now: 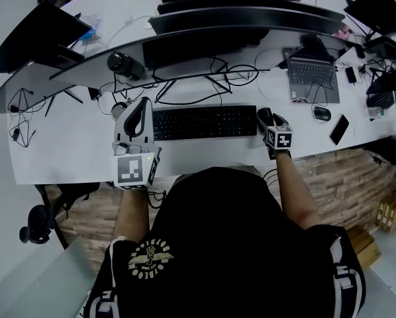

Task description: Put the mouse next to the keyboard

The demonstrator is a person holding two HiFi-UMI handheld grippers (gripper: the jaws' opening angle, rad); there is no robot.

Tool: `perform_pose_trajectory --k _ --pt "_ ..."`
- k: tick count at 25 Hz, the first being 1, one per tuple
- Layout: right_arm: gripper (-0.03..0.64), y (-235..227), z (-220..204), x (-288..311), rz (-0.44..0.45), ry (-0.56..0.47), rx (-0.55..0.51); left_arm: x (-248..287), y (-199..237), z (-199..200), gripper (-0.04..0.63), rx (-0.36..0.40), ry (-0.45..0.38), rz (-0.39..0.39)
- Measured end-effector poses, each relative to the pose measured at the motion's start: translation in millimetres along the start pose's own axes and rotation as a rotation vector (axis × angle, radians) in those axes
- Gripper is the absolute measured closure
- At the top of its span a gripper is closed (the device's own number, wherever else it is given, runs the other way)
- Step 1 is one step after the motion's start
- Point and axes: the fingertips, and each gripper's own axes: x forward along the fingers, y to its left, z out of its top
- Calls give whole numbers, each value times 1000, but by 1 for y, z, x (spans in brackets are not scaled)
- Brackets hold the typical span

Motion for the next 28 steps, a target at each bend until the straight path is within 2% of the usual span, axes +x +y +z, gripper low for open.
perform_pose_trajectory --k 3,6,15,19,24,28 --pt "316 -1 12 -13 -16 -37 -16 -4 1 5 594 3 -17 0" --pt "333 1 28 -28 -19 -115 -21 -9 1 5 594 -2 -18 0" --pt "607 25 73 -85 -39 -356 -100 -23 3 10 594 -42 -78 -8" --pt "615 35 81 -102 -39 -416 -107 -34 9 14 594 -48 -102 -13" --pt "615 51 107 -136 -32 -521 -112 -48 13 13 594 27 -100 -16" --pt "615 71 133 -168 0 -615 -122 -57 17 16 594 20 -131 -25"
